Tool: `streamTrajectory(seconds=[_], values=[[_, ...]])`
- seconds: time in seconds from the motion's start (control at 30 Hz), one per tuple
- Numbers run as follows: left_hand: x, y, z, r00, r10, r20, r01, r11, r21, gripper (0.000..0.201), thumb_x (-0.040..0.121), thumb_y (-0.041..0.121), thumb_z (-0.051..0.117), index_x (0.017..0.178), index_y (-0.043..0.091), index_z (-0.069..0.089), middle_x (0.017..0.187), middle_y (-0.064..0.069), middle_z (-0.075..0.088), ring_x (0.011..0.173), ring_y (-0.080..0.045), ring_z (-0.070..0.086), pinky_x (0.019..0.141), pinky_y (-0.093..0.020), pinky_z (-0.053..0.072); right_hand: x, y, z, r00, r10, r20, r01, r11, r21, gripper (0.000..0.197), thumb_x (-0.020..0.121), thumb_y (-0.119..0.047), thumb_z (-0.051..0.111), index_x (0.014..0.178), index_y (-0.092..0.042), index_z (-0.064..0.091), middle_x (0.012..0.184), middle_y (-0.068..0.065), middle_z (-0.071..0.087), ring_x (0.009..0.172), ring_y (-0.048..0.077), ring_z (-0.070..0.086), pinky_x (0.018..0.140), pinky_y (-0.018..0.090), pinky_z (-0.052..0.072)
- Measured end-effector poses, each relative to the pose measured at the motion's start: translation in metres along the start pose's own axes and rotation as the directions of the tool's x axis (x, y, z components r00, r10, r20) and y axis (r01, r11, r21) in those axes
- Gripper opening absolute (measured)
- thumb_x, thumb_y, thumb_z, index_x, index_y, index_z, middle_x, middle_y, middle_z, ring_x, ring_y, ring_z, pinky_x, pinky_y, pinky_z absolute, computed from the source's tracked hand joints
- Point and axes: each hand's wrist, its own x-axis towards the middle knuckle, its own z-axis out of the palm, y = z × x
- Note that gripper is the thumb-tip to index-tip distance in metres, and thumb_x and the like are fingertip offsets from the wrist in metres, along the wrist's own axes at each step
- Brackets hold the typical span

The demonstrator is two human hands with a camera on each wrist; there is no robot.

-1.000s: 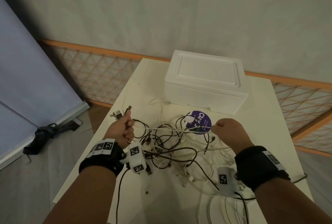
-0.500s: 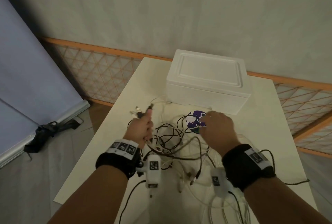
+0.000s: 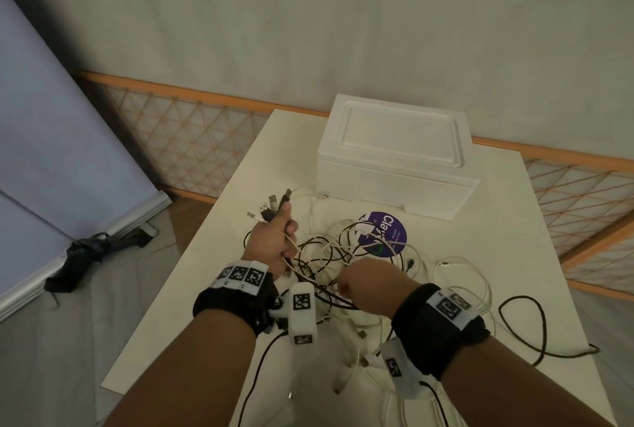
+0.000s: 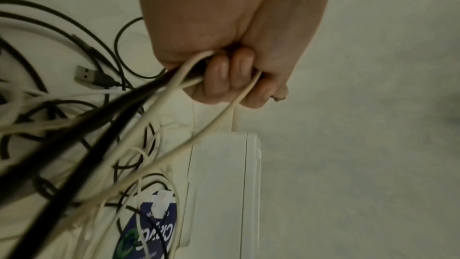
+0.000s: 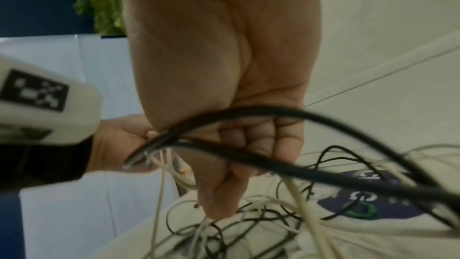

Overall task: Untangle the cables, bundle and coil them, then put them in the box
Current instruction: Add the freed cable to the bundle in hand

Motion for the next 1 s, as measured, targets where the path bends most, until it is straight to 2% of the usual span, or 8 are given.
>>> streamTrajectory(seconds=[0.13, 0.27, 0.47, 0.67, 0.73, 0.8, 0.87, 1.0], values=[[0.003, -0.001, -0.001, 0.994, -0.069, 0.08, 0.082, 0.982, -0.171, 0.027, 0.098, 0.027, 0.049, 0.073, 0.017, 0.049, 0.057, 0.004, 0.043, 0.035, -0.007, 0.032, 0.036, -0.018, 0.027, -0.003, 0.004, 0.009, 0.997, 0.05, 0.063, -0.047, 0.998, -0.052, 0.026, 0.087, -0.013, 0.046, 0.102, -0.01, 0.067, 0.103, 0.008, 0.065, 0.098, 0.027, 0.059, 0.085, 0.039, 0.051], [0.002, -0.003, -0.001, 0.977, -0.069, 0.202, 0.153, 0.887, -0.435, 0.017, 0.097, 0.014, 0.042, 0.086, 0.012, 0.055, 0.066, 0.002, 0.054, 0.041, -0.008, 0.043, 0.042, -0.02, 0.039, -0.002, -0.001, 0.014, 0.987, 0.065, 0.146, -0.053, 0.995, -0.084, 0.025, 0.089, -0.014, 0.045, 0.097, -0.004, 0.066, 0.094, 0.01, 0.062, 0.094, 0.03, 0.062, 0.082, 0.039, 0.053], [-0.003, -0.011, 0.003, 0.988, 0.02, 0.154, 0.021, 0.965, -0.26, 0.015, 0.098, 0.014, 0.046, 0.09, 0.014, 0.059, 0.075, -0.002, 0.06, 0.054, -0.01, 0.048, 0.052, -0.023, 0.046, -0.002, 0.0, 0.017, 0.977, 0.092, 0.19, -0.065, 0.987, -0.144, 0.024, 0.09, -0.015, 0.043, 0.092, -0.003, 0.064, 0.083, 0.006, 0.049, 0.076, 0.023, 0.049, 0.073, 0.034, 0.047], [-0.006, -0.003, -0.007, 0.985, 0.037, 0.17, 0.03, 0.927, -0.375, 0.022, 0.1, 0.021, 0.04, 0.085, 0.017, 0.054, 0.057, -0.001, 0.053, 0.065, -0.021, 0.058, 0.08, -0.043, 0.053, -0.005, 0.009, 0.013, 0.989, 0.148, 0.028, -0.15, 0.986, 0.069, 0.03, 0.094, -0.029, 0.047, 0.098, -0.01, 0.07, 0.097, 0.005, 0.066, 0.092, 0.021, 0.061, 0.08, 0.032, 0.05], [-0.002, -0.001, -0.02, 0.994, 0.021, 0.112, 0.028, 0.907, -0.421, 0.027, 0.102, 0.024, 0.038, 0.08, 0.02, 0.051, 0.047, 0.005, 0.038, 0.046, -0.012, 0.048, 0.064, -0.034, 0.057, -0.01, 0.02, 0.002, 0.98, 0.182, -0.081, -0.149, 0.938, 0.312, 0.027, 0.094, -0.033, 0.052, 0.099, -0.015, 0.071, 0.09, -0.004, 0.066, 0.082, 0.007, 0.058, 0.076, 0.016, 0.045], [0.0, -0.001, -0.035, 0.998, 0.021, 0.065, 0.006, 0.923, -0.386, 0.027, 0.102, 0.025, 0.038, 0.077, 0.02, 0.046, 0.044, 0.008, 0.028, 0.035, -0.007, 0.031, 0.042, -0.018, 0.041, -0.018, 0.027, -0.013, 0.956, 0.222, -0.191, -0.089, 0.842, 0.532, 0.02, 0.091, -0.033, 0.06, 0.096, -0.02, 0.074, 0.082, -0.016, 0.065, 0.075, -0.004, 0.056, 0.068, 0.006, 0.039], [0.0, -0.002, -0.044, 0.998, 0.018, 0.058, 0.003, 0.94, -0.34, 0.028, 0.102, 0.025, 0.038, 0.076, 0.018, 0.044, 0.044, 0.008, 0.026, 0.033, -0.006, 0.025, 0.035, -0.016, 0.028, -0.021, 0.032, -0.024, 0.963, 0.171, -0.21, -0.025, 0.827, 0.561, 0.018, 0.09, -0.035, 0.062, 0.097, -0.024, 0.075, 0.09, -0.015, 0.07, 0.083, -0.005, 0.06, 0.076, 0.01, 0.044], [-0.004, 0.0, -0.05, 0.999, 0.04, -0.013, -0.042, 0.961, -0.272, 0.027, 0.102, 0.022, 0.039, 0.076, 0.016, 0.044, 0.043, 0.008, 0.024, 0.032, -0.006, 0.022, 0.035, -0.013, 0.024, -0.016, 0.034, -0.027, 0.973, 0.141, -0.18, -0.06, 0.916, 0.397, 0.018, 0.087, -0.045, 0.06, 0.091, -0.031, 0.071, 0.092, -0.013, 0.069, 0.09, 0.003, 0.061, 0.084, 0.032, 0.052]])
